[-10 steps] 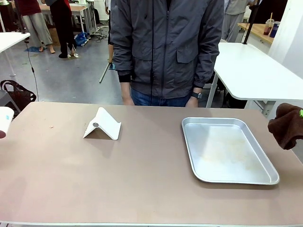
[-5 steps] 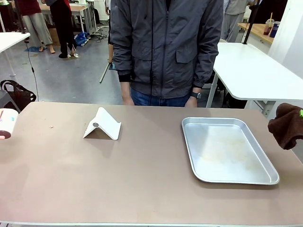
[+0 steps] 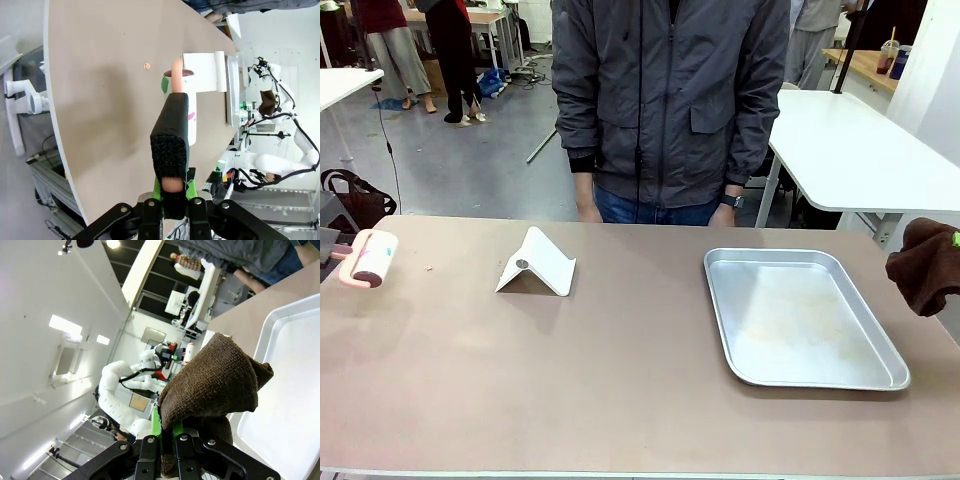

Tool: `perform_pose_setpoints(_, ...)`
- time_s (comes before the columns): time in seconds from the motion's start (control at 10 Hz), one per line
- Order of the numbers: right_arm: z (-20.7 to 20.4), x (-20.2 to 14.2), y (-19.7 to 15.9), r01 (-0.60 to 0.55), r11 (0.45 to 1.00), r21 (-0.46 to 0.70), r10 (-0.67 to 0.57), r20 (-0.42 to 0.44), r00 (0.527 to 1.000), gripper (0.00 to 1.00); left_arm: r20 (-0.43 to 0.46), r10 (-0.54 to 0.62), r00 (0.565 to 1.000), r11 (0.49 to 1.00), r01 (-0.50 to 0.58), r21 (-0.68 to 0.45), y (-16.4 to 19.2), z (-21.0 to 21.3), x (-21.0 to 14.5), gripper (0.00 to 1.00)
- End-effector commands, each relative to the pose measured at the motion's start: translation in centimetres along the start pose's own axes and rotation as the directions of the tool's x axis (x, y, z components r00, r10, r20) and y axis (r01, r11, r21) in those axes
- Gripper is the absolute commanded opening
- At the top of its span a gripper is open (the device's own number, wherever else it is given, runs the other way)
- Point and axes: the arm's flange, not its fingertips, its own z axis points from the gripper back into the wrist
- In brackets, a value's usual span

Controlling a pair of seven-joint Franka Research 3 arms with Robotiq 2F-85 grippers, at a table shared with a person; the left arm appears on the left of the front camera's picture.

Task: Clean the surface of the table.
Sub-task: Clean the area not pointed to by the person.

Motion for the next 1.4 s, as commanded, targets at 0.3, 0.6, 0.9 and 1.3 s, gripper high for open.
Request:
perform_pose_setpoints(0.3,-0.1,0.4,0.3,-0.010,1.000,0.023,0.010,0.010,1.000,0.09,0.038,0.114,0.993,0.991,-0.116,0.059,1.2,-1.0,2.3,0.19)
perform_pose_setpoints(0.6,-0.1,0.4,0.3,-0.010,1.000,0.023,0.010,0.010,1.000,0.09,0.045,0.218,0.975,0.973,-0.221,0.065,2.9,-1.6,3.9,0.19)
perform_pose_setpoints(0.9,-0.1,0.4,0.3,-0.010,1.000,0.023,0.010,0.010,1.000,0.09,0.096,0.305,0.948,0.948,-0.311,0.066,4.1,-2.2,4.8,0.19)
perform_pose_setpoints(1.3,-0.1,0.4,0.3,-0.010,1.000,0.023,0.010,0.010,1.000,0.09,0.041,0.308,0.950,0.943,-0.311,0.121,4.2,-4.7,4.5,0.19)
